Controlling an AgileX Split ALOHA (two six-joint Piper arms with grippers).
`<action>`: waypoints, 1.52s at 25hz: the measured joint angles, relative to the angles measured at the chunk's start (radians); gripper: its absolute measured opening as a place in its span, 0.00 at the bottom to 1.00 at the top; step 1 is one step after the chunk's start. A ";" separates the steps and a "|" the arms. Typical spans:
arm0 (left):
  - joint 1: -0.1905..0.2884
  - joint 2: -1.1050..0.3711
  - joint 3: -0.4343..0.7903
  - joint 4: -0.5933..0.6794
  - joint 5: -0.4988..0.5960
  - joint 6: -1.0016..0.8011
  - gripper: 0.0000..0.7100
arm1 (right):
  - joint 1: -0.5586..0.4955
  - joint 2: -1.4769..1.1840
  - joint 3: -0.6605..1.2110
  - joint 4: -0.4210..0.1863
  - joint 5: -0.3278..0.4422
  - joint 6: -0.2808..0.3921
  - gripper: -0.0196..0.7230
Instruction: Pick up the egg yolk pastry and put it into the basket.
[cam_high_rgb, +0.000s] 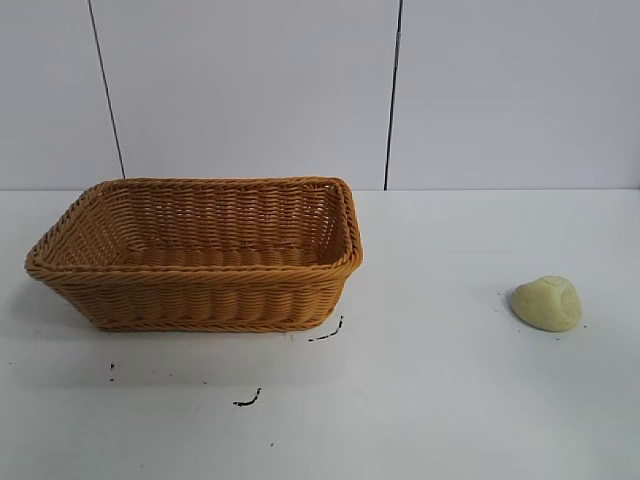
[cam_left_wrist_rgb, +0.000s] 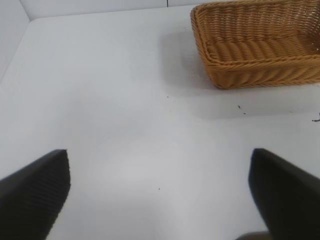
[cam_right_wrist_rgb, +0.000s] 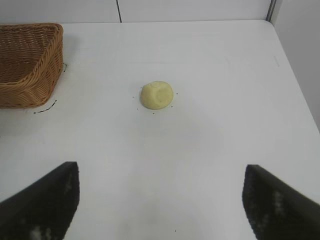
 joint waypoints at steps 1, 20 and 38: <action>0.000 0.000 0.000 0.000 0.000 0.000 0.98 | 0.000 0.000 0.000 0.000 0.000 0.000 0.88; 0.000 0.000 0.000 0.000 0.000 0.000 0.98 | 0.000 0.453 -0.273 0.000 0.006 0.003 0.95; 0.000 0.000 0.000 0.000 0.000 0.000 0.98 | 0.000 1.507 -0.740 0.000 -0.004 0.000 0.96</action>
